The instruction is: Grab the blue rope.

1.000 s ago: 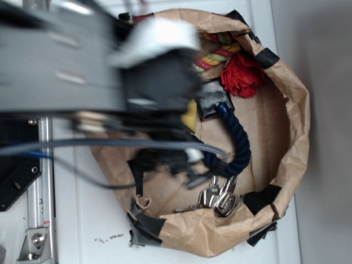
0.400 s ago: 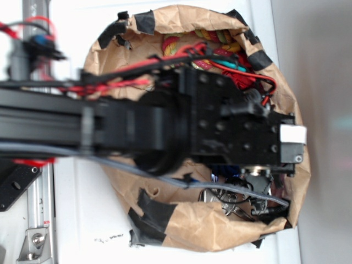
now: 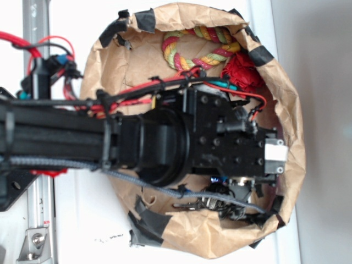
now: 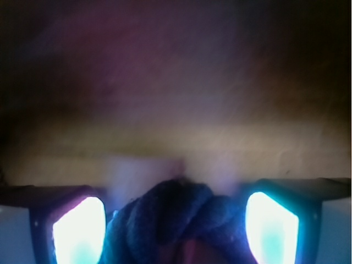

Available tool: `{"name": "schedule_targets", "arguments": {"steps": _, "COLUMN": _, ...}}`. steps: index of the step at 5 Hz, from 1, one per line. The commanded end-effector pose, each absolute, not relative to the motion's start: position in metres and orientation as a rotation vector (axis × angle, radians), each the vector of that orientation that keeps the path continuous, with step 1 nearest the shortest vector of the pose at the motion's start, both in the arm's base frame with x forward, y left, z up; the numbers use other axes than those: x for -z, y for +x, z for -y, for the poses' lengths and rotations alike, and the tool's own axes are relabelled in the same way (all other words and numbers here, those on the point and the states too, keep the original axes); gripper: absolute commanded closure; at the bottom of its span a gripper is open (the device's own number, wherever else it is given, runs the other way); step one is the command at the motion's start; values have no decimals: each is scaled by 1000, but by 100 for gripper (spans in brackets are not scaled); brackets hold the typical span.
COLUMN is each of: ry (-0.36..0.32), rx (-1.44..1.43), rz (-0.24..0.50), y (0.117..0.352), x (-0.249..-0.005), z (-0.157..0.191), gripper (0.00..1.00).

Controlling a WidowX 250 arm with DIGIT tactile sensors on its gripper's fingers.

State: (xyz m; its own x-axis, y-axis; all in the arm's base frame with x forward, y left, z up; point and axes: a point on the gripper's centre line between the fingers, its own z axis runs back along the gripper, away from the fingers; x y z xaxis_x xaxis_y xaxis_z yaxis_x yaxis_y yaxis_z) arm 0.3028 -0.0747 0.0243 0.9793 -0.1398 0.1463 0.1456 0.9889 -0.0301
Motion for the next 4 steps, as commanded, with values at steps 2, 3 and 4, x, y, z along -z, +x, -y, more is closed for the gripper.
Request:
{"name": "schedule_targets", "arguments": {"steps": 2, "ry": -30, "rx": 296, "rz": 135, "y": 260, "x": -34, "z": 74, "gripper": 100}}
{"name": "schedule_targets", "arguments": {"steps": 3, "ry": -8, "rx": 271, "rz": 203, "y": 269, "x": -72, "z": 60, "gripper": 100}}
{"name": "schedule_targets", "arguments": {"steps": 4, "ry": -45, "rx": 224, "rz": 331, "y": 277, "x": -121, "z": 28, "gripper": 100}}
